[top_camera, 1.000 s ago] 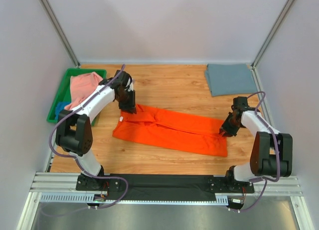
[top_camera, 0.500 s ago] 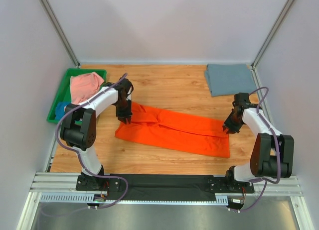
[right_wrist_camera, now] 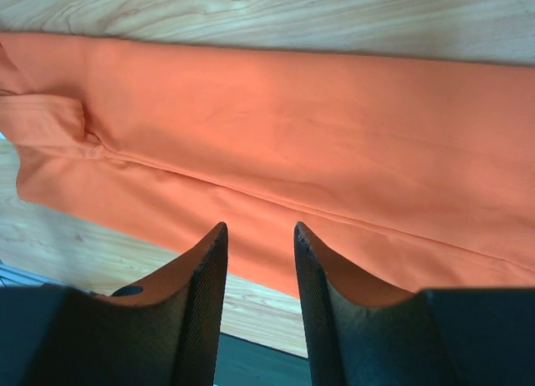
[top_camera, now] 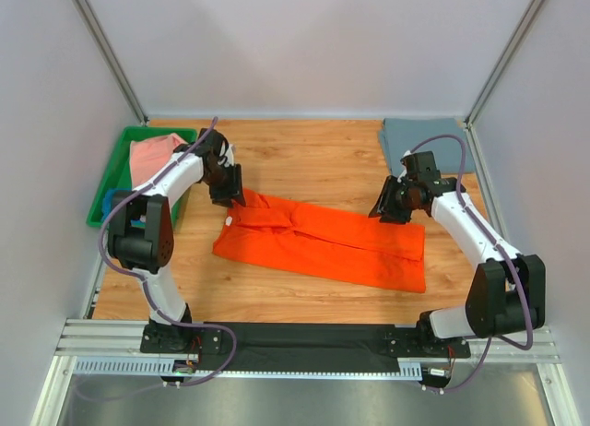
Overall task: Fold and stack the t-shirts
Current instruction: Fold the tshirt
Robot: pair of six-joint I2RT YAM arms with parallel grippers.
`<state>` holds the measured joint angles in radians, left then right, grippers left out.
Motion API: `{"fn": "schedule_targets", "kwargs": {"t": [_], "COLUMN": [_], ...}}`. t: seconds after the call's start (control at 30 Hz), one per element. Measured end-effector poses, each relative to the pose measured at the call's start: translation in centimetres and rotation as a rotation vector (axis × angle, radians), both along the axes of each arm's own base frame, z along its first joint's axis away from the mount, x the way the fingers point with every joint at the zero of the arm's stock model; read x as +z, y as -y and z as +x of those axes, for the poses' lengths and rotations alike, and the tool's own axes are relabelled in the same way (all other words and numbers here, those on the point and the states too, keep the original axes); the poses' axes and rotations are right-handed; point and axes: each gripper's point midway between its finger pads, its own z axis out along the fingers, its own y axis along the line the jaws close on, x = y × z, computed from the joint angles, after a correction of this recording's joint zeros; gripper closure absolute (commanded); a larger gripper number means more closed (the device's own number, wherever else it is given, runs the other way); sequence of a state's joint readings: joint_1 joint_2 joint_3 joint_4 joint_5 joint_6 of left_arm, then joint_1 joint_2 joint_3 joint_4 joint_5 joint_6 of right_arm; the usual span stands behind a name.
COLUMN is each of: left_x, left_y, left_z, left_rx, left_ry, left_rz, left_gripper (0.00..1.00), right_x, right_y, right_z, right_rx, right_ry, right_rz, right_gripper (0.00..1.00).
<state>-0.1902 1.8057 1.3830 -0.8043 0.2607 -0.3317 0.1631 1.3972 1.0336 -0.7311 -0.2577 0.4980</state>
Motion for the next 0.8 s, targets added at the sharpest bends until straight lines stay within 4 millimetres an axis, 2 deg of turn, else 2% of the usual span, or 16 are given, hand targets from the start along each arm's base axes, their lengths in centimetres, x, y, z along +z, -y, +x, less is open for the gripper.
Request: {"fn": "schedule_targets", "kwargs": {"t": [0.17, 0.37, 0.7, 0.8], "left_x": [-2.9, -3.5, -3.4, -3.5], "left_y": [0.7, 1.1, 1.9, 1.9], "left_z": [0.0, 0.3, 0.7, 0.1], "left_rx": [-0.065, -0.106, -0.127, -0.130], "left_ry": [-0.055, -0.050, -0.018, -0.026], "left_rz": [-0.028, -0.042, -0.087, -0.096], "left_gripper": [0.53, 0.60, 0.97, 1.00], "right_x": [0.3, 0.4, 0.6, 0.6], "right_y": [-0.5, -0.7, -1.0, -1.3], "right_z": [0.0, -0.1, 0.7, 0.7], "right_rx": [0.016, 0.033, 0.043, 0.052], "right_ry": [0.003, 0.005, 0.006, 0.010], "right_rz": [0.021, 0.034, 0.037, 0.044], "right_gripper": [0.60, 0.60, 0.60, 0.58]}}
